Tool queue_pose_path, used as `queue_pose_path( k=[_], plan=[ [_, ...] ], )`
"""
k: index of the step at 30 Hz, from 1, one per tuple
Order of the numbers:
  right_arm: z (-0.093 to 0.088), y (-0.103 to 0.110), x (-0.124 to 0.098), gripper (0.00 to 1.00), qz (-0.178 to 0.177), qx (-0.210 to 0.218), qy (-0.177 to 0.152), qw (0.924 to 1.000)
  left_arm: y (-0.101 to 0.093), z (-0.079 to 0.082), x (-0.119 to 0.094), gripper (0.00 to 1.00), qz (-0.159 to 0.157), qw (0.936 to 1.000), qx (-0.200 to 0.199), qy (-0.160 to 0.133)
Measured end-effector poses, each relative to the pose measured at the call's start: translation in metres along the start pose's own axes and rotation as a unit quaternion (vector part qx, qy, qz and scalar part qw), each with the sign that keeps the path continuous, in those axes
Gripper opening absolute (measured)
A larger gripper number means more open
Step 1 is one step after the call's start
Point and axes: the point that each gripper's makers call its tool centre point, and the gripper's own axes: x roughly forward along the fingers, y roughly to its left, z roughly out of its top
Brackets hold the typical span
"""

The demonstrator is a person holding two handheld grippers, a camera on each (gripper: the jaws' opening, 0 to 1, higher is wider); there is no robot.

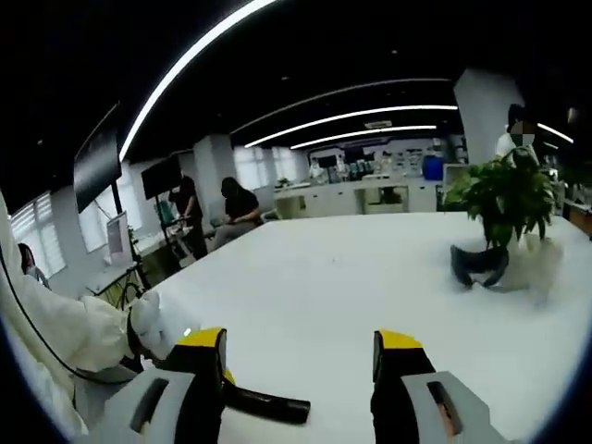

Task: Press the specified remote control buttons in sequence, fully releasing each button before pressing the next.

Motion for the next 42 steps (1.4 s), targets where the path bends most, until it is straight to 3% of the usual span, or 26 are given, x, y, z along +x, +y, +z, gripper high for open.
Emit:
queue_pose_path(
  k=[4, 9, 19, 24, 42],
  plan=[
    [-0.003, -0.005, -0.004, 0.87, -0.011, -0.003, -0.005, 0.9999, 0.01, 0.0, 0.0, 0.21, 0.002, 0.9999, 0.008, 0.007],
    [-0.008, -0.014, -0.002, 0.99, -0.026, -0.014, 0.002, 0.9996, 0.023, 0.003, 0.001, 0.21, 0.002, 0.9997, 0.019, 0.011],
    [-0.018, -0.019, -0.003, 0.99, -0.033, -0.003, 0.017, 0.9993, 0.058, 0.009, 0.001, 0.21, 0.002, 0.9979, 0.055, 0.033],
    [-0.027, -0.02, -0.004, 0.99, -0.035, 0.007, 0.031, 0.9989, 0.073, 0.013, 0.001, 0.21, -0.003, 0.998, 0.056, 0.03],
    [-0.03, -0.034, -0.009, 0.99, -0.073, 0.006, 0.041, 0.9965, 0.133, 0.024, 0.005, 0.21, 0.005, 0.9953, 0.085, 0.046]
  ],
)
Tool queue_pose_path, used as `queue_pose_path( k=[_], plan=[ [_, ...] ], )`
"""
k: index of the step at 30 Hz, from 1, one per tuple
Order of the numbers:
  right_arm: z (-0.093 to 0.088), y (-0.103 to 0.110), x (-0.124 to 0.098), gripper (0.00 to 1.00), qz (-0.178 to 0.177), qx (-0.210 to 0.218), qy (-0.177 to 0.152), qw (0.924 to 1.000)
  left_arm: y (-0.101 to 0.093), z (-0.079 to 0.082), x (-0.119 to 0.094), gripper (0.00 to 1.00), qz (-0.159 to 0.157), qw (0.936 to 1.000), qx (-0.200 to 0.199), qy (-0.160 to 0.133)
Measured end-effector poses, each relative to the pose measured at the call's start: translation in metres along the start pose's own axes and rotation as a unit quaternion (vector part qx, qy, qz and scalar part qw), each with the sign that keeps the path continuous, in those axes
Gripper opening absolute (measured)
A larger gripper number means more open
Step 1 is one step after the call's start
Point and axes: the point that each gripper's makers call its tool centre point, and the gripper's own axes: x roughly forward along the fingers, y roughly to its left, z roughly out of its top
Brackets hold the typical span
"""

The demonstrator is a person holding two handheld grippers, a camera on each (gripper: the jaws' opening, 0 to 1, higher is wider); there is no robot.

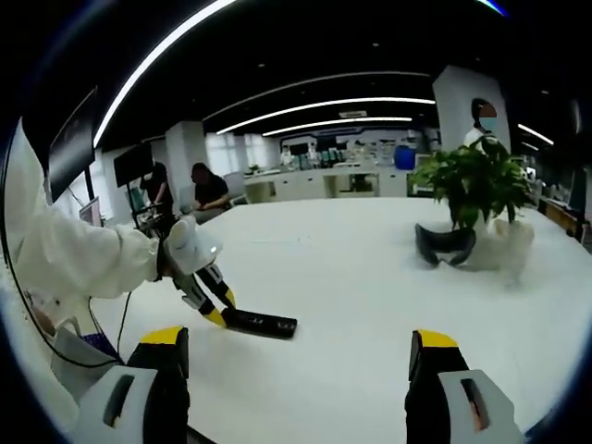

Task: Press the specified remote control buttons in sequence, fully releasing each button before pressing the next.

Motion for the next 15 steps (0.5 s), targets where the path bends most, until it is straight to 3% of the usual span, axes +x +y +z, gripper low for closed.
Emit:
queue_pose_path(
  k=[15],
  plan=[
    [-0.004, -0.005, 0.001, 0.98, -0.022, 0.005, 0.008, 0.9997, 0.063, -0.001, 0.003, 0.21, 0.015, 0.9991, 0.034, 0.021]
  ],
)
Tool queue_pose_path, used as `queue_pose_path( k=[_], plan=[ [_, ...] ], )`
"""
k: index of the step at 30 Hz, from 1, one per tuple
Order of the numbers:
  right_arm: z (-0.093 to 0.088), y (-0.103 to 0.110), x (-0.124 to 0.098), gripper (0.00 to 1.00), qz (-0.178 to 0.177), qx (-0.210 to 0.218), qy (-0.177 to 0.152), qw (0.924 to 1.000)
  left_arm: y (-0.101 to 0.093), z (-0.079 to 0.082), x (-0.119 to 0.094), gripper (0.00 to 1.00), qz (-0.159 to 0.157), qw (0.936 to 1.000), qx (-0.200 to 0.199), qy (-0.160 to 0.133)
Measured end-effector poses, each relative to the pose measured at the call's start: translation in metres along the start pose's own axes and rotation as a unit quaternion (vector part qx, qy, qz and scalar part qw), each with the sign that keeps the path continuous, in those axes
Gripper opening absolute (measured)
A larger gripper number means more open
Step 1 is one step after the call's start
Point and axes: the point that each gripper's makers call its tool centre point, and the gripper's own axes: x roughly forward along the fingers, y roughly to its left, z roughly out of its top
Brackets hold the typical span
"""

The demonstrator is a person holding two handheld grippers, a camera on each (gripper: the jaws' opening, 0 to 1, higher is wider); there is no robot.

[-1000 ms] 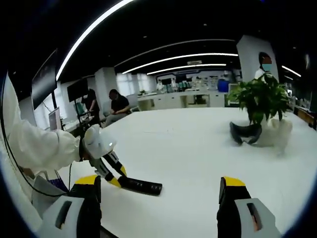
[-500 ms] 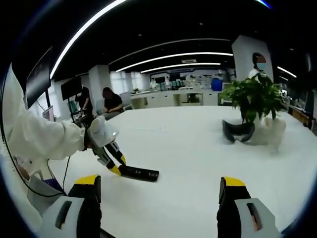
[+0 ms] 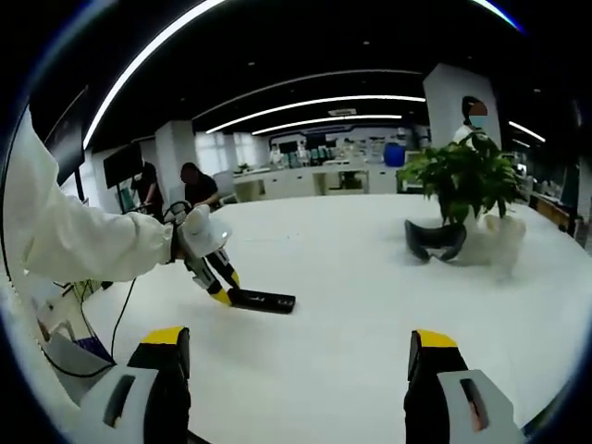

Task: Press the specified remote control buttons in sequence, fully releasing each button before pressing the next.

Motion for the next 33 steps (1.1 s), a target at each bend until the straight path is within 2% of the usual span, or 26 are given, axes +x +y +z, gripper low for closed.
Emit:
queue_pose_path(
  k=[4, 10, 13, 18, 22, 24, 28, 33],
  plan=[
    [-0.002, 0.002, 0.003, 0.98, 0.003, 0.004, 0.006, 1.0, 0.014, -0.002, 0.001, 0.21, 0.004, 0.9999, 0.009, 0.008],
    [-0.001, 0.001, 0.009, 0.97, 0.003, 0.004, 0.011, 0.9999, 0.034, -0.003, 0.004, 0.22, 0.007, 0.9999, -0.002, 0.011],
    [-0.001, -0.001, 0.012, 0.97, 0.001, 0.004, 0.011, 0.9999, 0.043, 0.001, 0.005, 0.22, 0.007, 0.9999, -0.011, 0.005],
    [-0.003, -0.002, 0.015, 0.98, 0.002, 0.004, 0.018, 0.9998, 0.057, 0.007, 0.006, 0.22, 0.013, 0.9998, -0.001, 0.012],
    [-0.004, -0.003, 0.017, 0.98, 0.003, 0.0, 0.021, 0.9998, 0.07, 0.014, 0.008, 0.22, 0.024, 0.9996, -0.017, 0.004],
    [-0.005, -0.004, 0.018, 0.98, 0.002, -0.002, 0.025, 0.9997, 0.073, 0.011, 0.012, 0.22, 0.032, 0.9992, -0.015, 0.019],
    [-0.005, -0.006, 0.018, 0.98, -0.001, 0.0, 0.025, 0.9997, 0.076, 0.014, 0.013, 0.22, 0.02, 0.9992, -0.031, 0.015],
    [-0.006, -0.006, 0.02, 0.98, 0.0, -0.009, 0.03, 0.9995, 0.077, 0.014, 0.013, 0.22, 0.0, 0.9993, -0.03, 0.022]
  ],
)
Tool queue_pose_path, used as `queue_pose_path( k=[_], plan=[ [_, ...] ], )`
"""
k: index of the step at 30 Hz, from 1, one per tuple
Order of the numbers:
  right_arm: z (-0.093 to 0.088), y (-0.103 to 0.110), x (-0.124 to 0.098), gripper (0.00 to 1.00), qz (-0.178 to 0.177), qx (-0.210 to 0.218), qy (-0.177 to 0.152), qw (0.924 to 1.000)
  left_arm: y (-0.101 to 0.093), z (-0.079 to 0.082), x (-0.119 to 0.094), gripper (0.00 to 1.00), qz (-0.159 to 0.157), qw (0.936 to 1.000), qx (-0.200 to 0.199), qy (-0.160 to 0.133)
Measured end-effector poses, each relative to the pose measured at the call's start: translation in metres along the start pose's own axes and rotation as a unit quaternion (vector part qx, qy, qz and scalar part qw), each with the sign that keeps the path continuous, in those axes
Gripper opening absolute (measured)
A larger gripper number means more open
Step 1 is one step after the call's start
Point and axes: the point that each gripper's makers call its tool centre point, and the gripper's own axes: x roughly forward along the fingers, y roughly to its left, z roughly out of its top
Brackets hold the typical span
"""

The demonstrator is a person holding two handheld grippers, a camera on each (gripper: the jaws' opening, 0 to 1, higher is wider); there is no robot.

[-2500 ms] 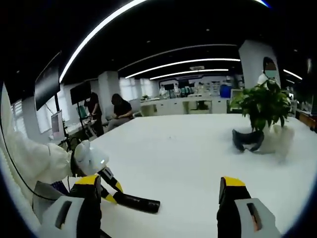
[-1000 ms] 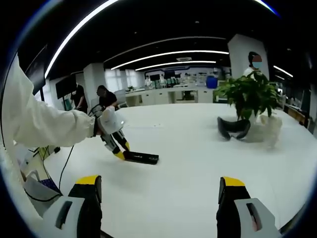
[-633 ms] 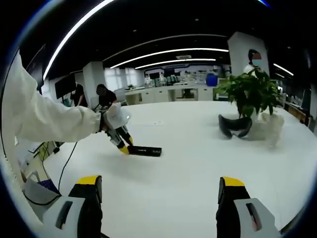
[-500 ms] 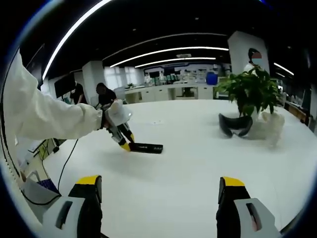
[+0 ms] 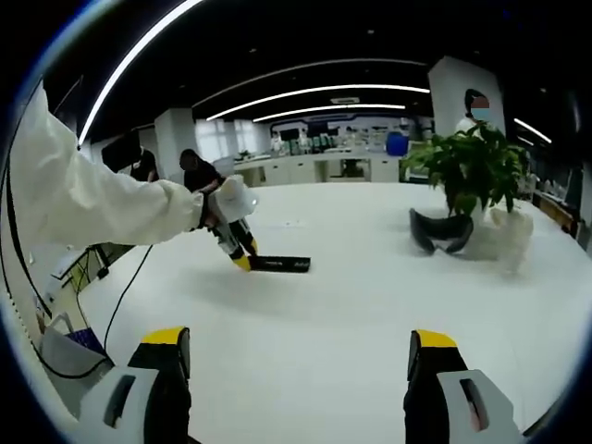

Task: Press the specified remote control buttons in sequence, fully releasing each button before pressing the next.

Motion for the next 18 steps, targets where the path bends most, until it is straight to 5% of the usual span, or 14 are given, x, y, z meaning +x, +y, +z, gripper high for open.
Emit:
queue_pose_path(
  k=[7, 8, 14, 18],
  plan=[
    [0.005, 0.001, -0.002, 0.98, 0.001, 0.0, -0.011, 0.9999, 0.0, -0.001, -0.001, 0.25, 0.007, 0.9998, -0.018, 0.008],
    [0.006, 0.001, -0.004, 0.98, 0.001, -0.001, -0.014, 0.9999, -0.004, -0.003, -0.002, 0.23, 0.009, 0.9989, -0.044, 0.011],
    [0.011, 0.002, -0.009, 0.98, 0.001, 0.001, -0.026, 0.9997, 0.008, -0.003, -0.007, 0.35, 0.094, 0.9941, -0.054, 0.0],
    [0.013, 0.005, -0.012, 0.98, 0.005, 0.0, -0.031, 0.9995, 0.011, -0.009, -0.013, 0.4, 0.153, 0.9822, -0.107, -0.023]
  ],
)
